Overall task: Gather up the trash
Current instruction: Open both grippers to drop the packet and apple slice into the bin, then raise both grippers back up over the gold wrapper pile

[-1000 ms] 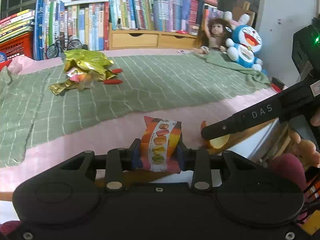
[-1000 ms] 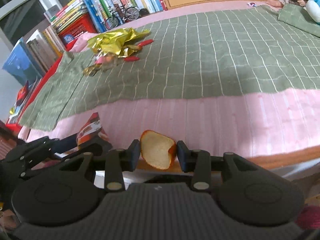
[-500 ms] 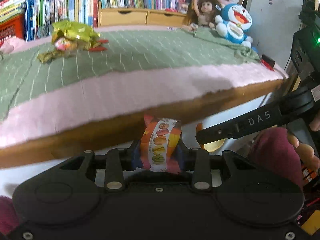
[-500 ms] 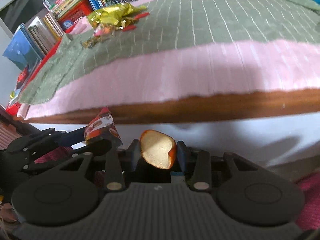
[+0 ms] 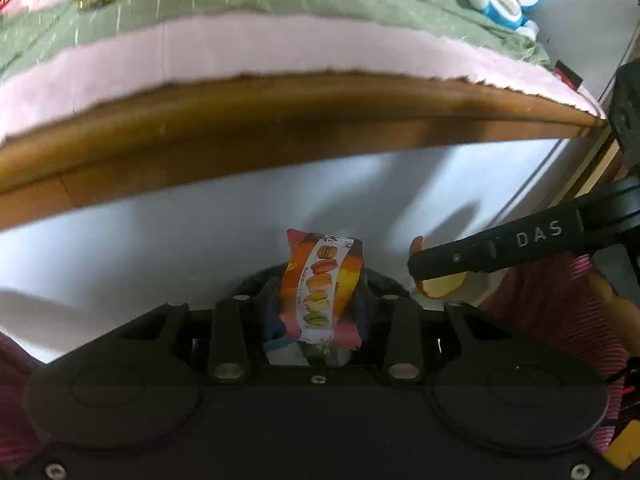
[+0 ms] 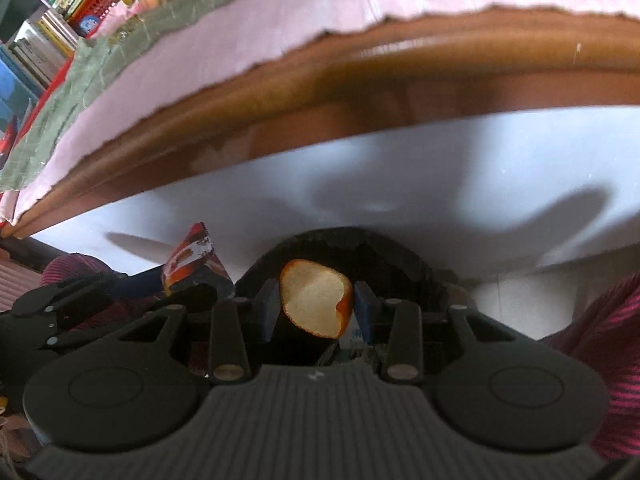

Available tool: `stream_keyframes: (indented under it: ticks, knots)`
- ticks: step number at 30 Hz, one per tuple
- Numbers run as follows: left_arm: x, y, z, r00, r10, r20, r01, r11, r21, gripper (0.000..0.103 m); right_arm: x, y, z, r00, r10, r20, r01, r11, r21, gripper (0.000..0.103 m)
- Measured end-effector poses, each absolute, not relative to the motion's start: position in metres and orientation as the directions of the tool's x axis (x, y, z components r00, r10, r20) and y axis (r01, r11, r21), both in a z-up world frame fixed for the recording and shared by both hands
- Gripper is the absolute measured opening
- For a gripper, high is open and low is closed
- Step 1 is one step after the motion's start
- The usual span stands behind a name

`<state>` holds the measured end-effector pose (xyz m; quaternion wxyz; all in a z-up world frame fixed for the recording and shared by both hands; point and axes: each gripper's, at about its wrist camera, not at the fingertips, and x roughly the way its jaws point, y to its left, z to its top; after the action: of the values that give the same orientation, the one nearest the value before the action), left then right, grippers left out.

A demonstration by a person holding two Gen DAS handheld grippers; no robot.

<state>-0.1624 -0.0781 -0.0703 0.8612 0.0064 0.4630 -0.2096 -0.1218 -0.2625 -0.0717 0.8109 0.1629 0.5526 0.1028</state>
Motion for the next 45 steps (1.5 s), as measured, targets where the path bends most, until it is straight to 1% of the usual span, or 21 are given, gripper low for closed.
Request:
stream_keyframes:
  ticks: [3,6,8,9,11,14,17,32,36,41,43,45]
  knots:
    - [-0.160,-0.079,-0.078,0.474,-0.342,-0.811,0.360,0.916,-0.176,0.035,-0.119,-0.262,-0.078,0.362,0.340,-0.868,0.024,0.927,0.373,0.046]
    - [-0.157,-0.078,-0.081,0.468,-0.338,-0.816,0.355,0.918,-0.177,0.040,-0.118,-0.263,-0.081,0.358,0.344,-0.868,0.035,0.924,0.380,0.049]
    - [-0.156,-0.078,-0.082,0.466,-0.336,-0.818,0.352,0.919,-0.176,0.051,-0.118,-0.264,-0.082,0.358,0.342,-0.869,0.042,0.924,0.381,0.055]
    - [-0.155,-0.078,-0.083,0.468,-0.332,-0.819,0.351,0.920,-0.172,0.055,-0.118,-0.264,-0.082,0.360,0.342,-0.868,0.045,0.923,0.382,0.063]
    - [-0.155,-0.081,-0.082,0.472,-0.323,-0.821,0.346,0.924,-0.165,0.063,-0.117,-0.266,-0.082,0.362,0.347,-0.865,0.050,0.920,0.390,0.065]
    - [-0.153,-0.084,-0.083,0.470,-0.318,-0.824,0.342,0.926,-0.162,0.071,-0.117,-0.269,-0.082,0.364,0.346,-0.865,0.055,0.919,0.391,0.067]
    - [-0.154,-0.084,-0.082,0.474,-0.313,-0.823,0.339,0.927,-0.157,0.073,-0.118,-0.271,-0.081,0.365,0.344,-0.865,0.057,0.919,0.390,0.067]
    - [-0.161,-0.072,-0.069,0.502,-0.318,-0.804,0.350,0.925,-0.147,0.074,-0.125,-0.269,-0.067,0.393,0.344,-0.853,0.026,0.923,0.384,0.068]
    - [-0.169,-0.070,-0.049,0.531,-0.334,-0.779,0.377,0.916,-0.135,0.074,-0.130,-0.267,-0.054,0.402,0.360,-0.842,-0.012,0.921,0.389,0.068]
    - [-0.176,-0.059,-0.013,0.562,-0.392,-0.728,0.416,0.895,-0.161,0.076,-0.138,-0.258,-0.021,0.440,0.387,-0.810,-0.121,0.920,0.374,0.069]
    - [-0.178,-0.057,0.002,0.584,-0.400,-0.706,0.423,0.893,-0.156,0.077,-0.139,-0.254,-0.008,0.462,0.391,-0.796,-0.162,0.920,0.358,0.071]
    - [-0.178,-0.054,0.016,0.611,-0.403,-0.681,0.424,0.893,-0.149,0.077,-0.139,-0.252,0.003,0.472,0.396,-0.788,-0.191,0.918,0.347,0.071]
